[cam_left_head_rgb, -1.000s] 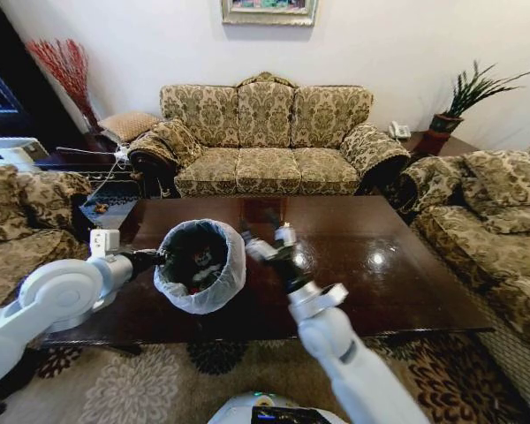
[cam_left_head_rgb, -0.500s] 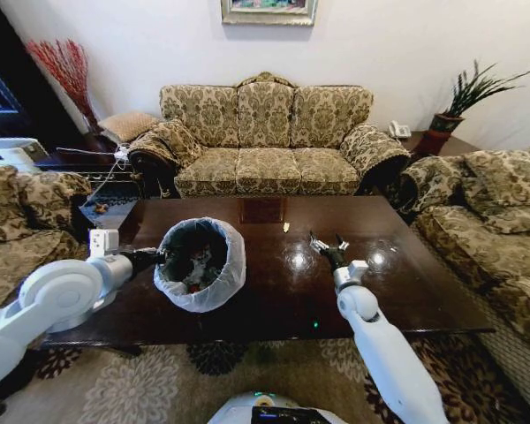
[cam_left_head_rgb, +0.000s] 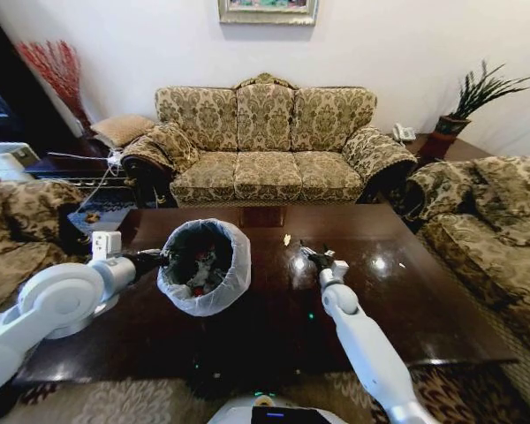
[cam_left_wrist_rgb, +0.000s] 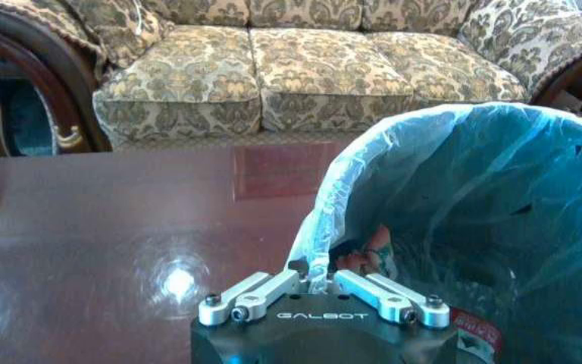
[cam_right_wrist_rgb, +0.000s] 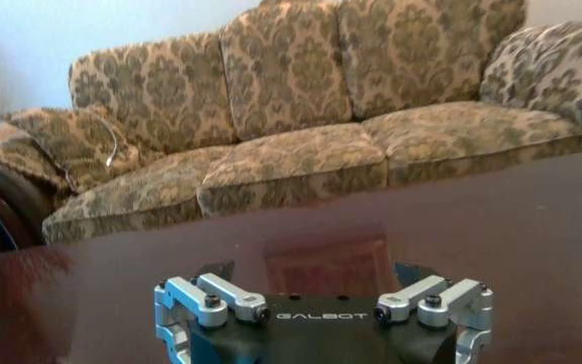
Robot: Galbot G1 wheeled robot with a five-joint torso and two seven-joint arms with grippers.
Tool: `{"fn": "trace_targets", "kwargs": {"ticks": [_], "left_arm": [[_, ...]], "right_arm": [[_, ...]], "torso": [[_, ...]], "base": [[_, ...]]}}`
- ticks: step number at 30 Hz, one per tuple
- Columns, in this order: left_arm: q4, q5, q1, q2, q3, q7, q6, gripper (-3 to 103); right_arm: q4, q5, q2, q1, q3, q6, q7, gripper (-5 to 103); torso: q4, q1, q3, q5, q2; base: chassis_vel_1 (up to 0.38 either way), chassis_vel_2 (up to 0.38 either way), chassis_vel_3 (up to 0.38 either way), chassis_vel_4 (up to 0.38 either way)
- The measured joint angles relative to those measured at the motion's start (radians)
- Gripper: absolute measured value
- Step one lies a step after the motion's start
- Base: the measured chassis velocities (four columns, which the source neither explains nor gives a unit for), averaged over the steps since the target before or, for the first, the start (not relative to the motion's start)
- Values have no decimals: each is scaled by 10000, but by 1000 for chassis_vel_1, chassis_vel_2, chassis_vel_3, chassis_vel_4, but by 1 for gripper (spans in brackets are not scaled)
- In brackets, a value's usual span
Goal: Move to the front of the table and place the trash on the table into the trash bin.
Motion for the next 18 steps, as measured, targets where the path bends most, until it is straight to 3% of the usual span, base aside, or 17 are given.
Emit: {"fn": "trace_targets", "kwargs": {"ticks": [7,12,18], "left_arm": [[-158,-108,-17,64,-21,-48,0,0],[-147,-154,-22,69,-55,-70,1,0],[3,-161,-98,171,-51,-6,-86,0]], "right_arm": [[-1950,-1049,1058,1289,-177,195,-38,100],[-2647,-1278,1309,1563,-163,161,71,103],[-3786,-1361,1579,1950,-115,471,-38,90]], "torso": [[6,-37,-16,-2,12],[6,-29,-11,-2,10],[-2,-11,-4,1,4]], "base": [[-5,9,-3,1],[26,-14,-16,32],[0,0,0,0]]}}
